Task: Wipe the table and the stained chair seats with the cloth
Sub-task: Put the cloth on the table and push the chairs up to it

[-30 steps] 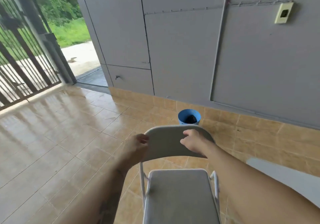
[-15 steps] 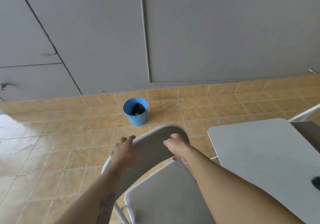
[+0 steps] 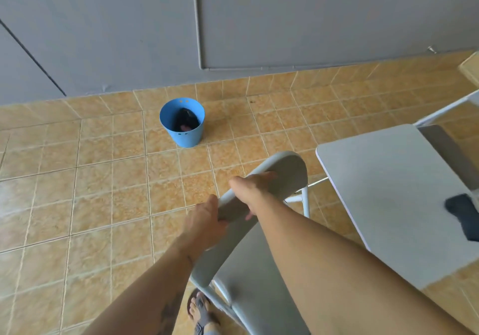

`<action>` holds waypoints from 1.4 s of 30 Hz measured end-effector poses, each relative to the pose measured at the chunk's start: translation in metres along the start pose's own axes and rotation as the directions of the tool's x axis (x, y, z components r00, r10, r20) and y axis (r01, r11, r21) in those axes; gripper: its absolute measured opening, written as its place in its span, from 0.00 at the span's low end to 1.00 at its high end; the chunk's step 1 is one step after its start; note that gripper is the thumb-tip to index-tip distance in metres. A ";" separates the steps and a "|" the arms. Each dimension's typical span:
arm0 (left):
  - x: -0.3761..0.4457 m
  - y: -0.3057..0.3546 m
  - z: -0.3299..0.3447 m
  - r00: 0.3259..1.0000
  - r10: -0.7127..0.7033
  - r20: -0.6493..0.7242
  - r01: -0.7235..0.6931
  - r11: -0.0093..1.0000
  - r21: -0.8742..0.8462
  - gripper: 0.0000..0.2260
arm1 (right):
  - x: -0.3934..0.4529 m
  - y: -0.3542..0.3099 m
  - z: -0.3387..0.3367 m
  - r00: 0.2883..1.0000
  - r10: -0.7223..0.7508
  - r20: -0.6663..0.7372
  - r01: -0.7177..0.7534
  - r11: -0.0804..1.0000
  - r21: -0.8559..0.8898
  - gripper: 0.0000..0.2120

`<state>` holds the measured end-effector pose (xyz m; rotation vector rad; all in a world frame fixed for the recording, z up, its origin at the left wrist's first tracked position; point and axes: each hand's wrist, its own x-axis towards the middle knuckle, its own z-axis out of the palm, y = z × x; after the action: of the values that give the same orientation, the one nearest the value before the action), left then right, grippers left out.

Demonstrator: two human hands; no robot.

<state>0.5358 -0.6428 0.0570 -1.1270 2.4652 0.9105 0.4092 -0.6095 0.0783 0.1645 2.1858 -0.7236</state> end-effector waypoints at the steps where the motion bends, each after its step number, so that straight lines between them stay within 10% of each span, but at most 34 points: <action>1: 0.000 -0.002 0.000 1.000 0.011 0.000 -0.011 1.000 -0.013 0.13 | 0.001 0.001 0.004 0.999 -0.007 -0.050 0.007 1.000 -0.003 0.50; 16: -0.034 -0.085 -0.018 0.939 0.216 0.267 -0.072 0.884 -0.462 0.12 | -0.015 0.000 0.048 0.952 -0.259 0.166 0.296 0.916 -0.270 0.50; 26: 0.007 -0.092 -0.088 0.990 -0.141 -0.024 0.100 0.801 -0.591 0.09 | -0.038 0.032 0.041 0.869 -0.332 0.366 0.479 0.747 -0.461 0.54; 32: 0.044 -0.018 -0.074 0.993 -0.117 -0.009 0.104 0.914 -0.391 0.26 | -0.057 0.075 0.050 0.908 -0.314 0.276 0.415 0.759 -0.501 0.50; 42: 0.010 0.040 -0.012 0.999 0.030 0.018 -0.028 0.997 -0.065 0.28 | -0.067 0.136 -0.019 0.877 -0.435 0.206 0.478 0.740 -0.472 0.40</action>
<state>0.4997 -0.6363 0.0782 -1.1009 2.4597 1.0111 0.4883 -0.4787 0.0771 -0.6965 2.2741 -0.3616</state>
